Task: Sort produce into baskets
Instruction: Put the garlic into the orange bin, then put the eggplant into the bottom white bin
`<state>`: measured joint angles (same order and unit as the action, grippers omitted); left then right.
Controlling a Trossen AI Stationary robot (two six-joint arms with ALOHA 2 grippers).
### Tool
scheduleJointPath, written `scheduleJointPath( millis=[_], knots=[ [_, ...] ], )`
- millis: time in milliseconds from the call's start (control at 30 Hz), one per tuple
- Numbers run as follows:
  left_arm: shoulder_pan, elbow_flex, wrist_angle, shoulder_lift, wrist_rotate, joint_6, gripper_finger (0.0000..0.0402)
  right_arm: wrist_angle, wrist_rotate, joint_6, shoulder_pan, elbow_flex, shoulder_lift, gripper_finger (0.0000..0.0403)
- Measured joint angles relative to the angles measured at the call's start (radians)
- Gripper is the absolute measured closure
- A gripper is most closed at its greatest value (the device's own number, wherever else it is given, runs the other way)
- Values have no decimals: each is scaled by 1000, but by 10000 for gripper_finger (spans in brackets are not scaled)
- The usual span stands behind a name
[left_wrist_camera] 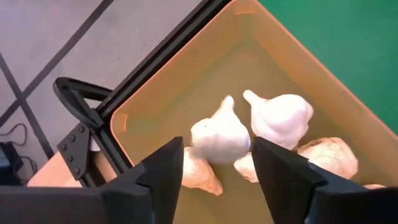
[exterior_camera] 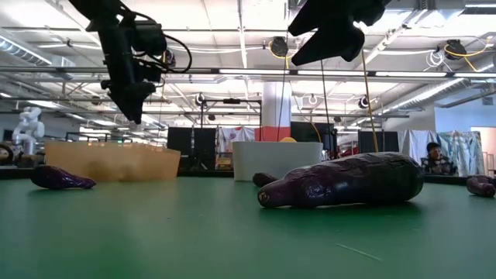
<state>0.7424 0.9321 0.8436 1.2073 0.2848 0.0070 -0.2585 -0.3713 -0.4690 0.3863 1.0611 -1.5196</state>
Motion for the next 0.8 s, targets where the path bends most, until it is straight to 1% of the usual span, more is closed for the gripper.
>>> scheduleJointPath(
  millis=[67,167,267,367,467,533,633,733,800],
  knots=[
    [5,0,-1,1,2,13,188,0,-15,0,-1,0,0,110],
    [4,0,2,0,3,33,170,-1,-73,-22,-1,0,-2,110],
    [4,0,-4,-11,-24,28,163,-6,-75,-48,-1,0,-4,110],
    [0,0,-33,-26,-103,-4,163,-4,-75,-48,0,0,-10,110],
    [-30,-4,-117,-52,-251,-55,163,-3,-75,-19,-3,0,-13,110],
    [-79,-33,-220,-83,-326,-74,163,1,-75,1,-12,0,-13,110],
    [-180,-131,-471,-133,-348,-113,163,0,-76,15,-28,0,-13,110],
    [-295,-276,-804,-177,-365,-158,162,-10,-68,2,-42,0,-13,110],
    [-362,-369,-1043,-191,-374,-157,162,-27,-19,-5,-50,0,-13,110]
  ],
)
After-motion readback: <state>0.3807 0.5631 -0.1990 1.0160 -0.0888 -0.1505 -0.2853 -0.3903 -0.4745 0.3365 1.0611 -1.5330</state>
